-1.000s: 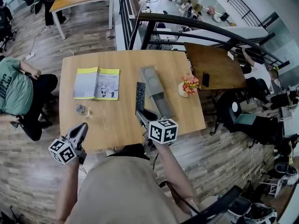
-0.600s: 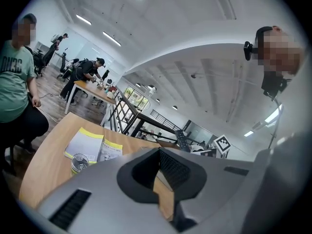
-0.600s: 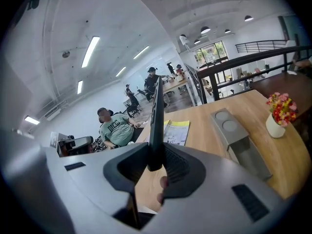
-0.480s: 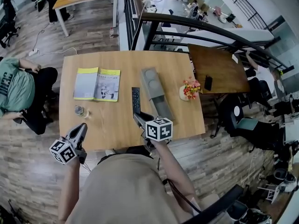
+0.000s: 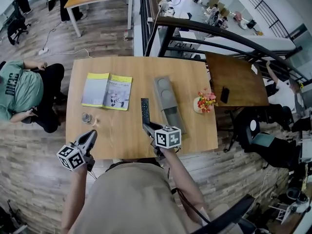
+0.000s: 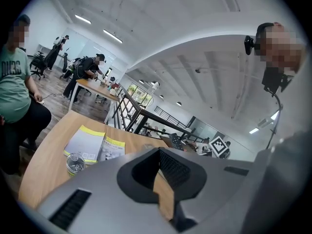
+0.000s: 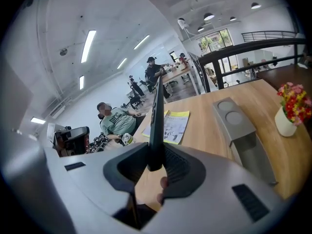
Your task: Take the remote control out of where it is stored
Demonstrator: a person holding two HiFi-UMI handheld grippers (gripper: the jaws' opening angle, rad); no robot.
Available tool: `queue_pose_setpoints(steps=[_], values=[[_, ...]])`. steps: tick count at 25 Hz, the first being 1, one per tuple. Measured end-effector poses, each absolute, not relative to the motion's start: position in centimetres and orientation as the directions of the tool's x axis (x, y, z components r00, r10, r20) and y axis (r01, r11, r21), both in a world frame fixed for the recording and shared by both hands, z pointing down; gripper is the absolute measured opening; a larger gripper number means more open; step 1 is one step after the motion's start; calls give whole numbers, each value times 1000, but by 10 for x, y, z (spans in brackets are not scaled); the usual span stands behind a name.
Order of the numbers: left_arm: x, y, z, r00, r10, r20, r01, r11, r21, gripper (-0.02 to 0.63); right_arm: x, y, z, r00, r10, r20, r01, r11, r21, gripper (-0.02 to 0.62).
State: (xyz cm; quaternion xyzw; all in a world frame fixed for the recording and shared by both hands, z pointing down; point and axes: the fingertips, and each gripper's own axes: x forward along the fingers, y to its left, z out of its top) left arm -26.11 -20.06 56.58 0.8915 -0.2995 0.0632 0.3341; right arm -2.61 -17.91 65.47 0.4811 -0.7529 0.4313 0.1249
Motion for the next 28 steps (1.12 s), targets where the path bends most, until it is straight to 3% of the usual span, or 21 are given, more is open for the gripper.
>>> queue_pose_setpoints(steps=[11, 28], values=[[-258, -204, 583, 790, -502, 352, -607, -562, 562, 3, -38, -180, 701, -589, -519, 619, -773, 139, -619, 95], [-260, -191, 619, 747, -506, 430, -663, -524, 535, 3, -52, -147, 789, -582, -281, 763, -810, 118, -574, 97]])
